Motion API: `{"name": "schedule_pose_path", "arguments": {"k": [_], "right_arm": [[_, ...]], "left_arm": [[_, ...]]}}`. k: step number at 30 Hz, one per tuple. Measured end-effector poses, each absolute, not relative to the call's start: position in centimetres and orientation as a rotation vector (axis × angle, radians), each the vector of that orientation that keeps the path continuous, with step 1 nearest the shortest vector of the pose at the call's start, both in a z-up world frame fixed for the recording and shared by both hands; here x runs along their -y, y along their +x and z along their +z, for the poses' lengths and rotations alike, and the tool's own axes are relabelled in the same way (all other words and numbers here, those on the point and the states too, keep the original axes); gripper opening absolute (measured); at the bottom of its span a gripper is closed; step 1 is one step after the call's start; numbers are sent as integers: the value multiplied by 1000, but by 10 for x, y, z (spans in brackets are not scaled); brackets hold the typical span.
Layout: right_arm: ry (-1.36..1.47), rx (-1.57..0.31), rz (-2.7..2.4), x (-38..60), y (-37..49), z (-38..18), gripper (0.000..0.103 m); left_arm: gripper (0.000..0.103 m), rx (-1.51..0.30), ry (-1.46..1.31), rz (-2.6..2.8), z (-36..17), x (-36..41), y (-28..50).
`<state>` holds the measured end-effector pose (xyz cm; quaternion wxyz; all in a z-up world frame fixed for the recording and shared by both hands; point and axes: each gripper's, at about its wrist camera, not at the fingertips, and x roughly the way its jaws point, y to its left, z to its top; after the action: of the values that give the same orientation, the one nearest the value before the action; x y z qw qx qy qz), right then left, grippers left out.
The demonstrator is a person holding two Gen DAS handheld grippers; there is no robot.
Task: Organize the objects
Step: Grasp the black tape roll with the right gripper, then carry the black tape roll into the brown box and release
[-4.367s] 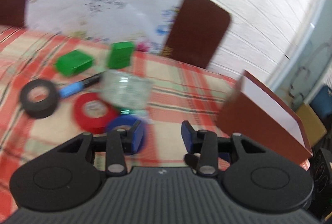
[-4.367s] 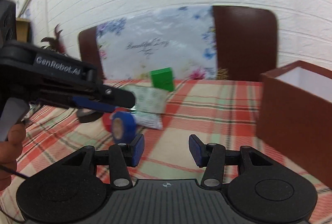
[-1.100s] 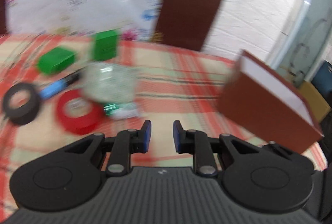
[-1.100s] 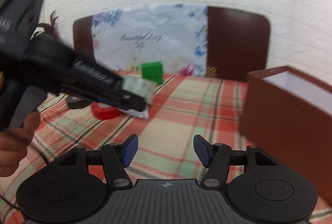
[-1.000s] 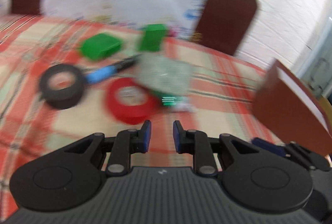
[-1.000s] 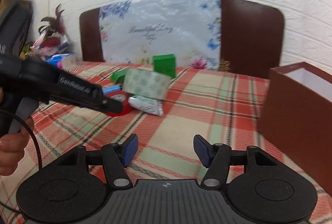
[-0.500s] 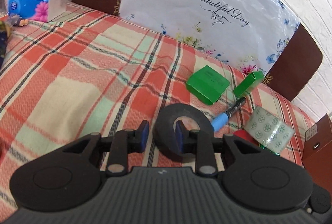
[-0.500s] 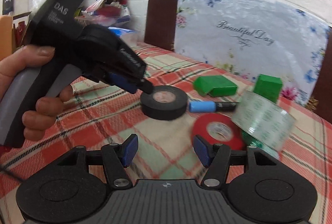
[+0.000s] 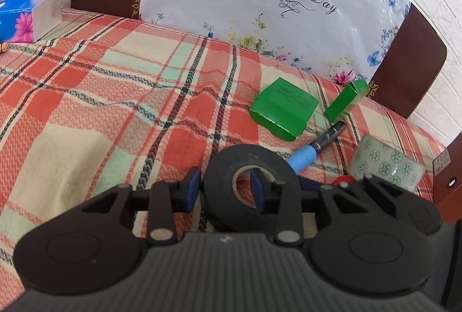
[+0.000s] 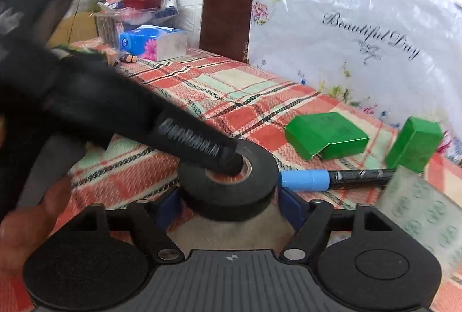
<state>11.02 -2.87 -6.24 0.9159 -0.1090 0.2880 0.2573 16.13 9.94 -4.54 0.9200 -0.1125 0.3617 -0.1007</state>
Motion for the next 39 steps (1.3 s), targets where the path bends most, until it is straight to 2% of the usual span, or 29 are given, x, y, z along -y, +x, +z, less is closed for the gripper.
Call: {"name": "schedule_pose_path", "arguments": {"k": [1,15,20,29,39], "right_arm": [[-212,-597,537,29,111,-62,74],[-204,-584,548,46,37,-61,73],[-191,-543,482,71,12,-51,73],[-129,-341,257,157,-8,4,73],[-91,-286,-51,286,-37,25,73]], "left_arm": [[32,-742,-220,-202,-45,-99,160],[32,-769,-224,-244,-43,-82,82],[32,-745,-174,-316,-23,-51,74],[32,-587,6,-510,48,61,79],[32,-551,114,-780,66,222,67]]}}
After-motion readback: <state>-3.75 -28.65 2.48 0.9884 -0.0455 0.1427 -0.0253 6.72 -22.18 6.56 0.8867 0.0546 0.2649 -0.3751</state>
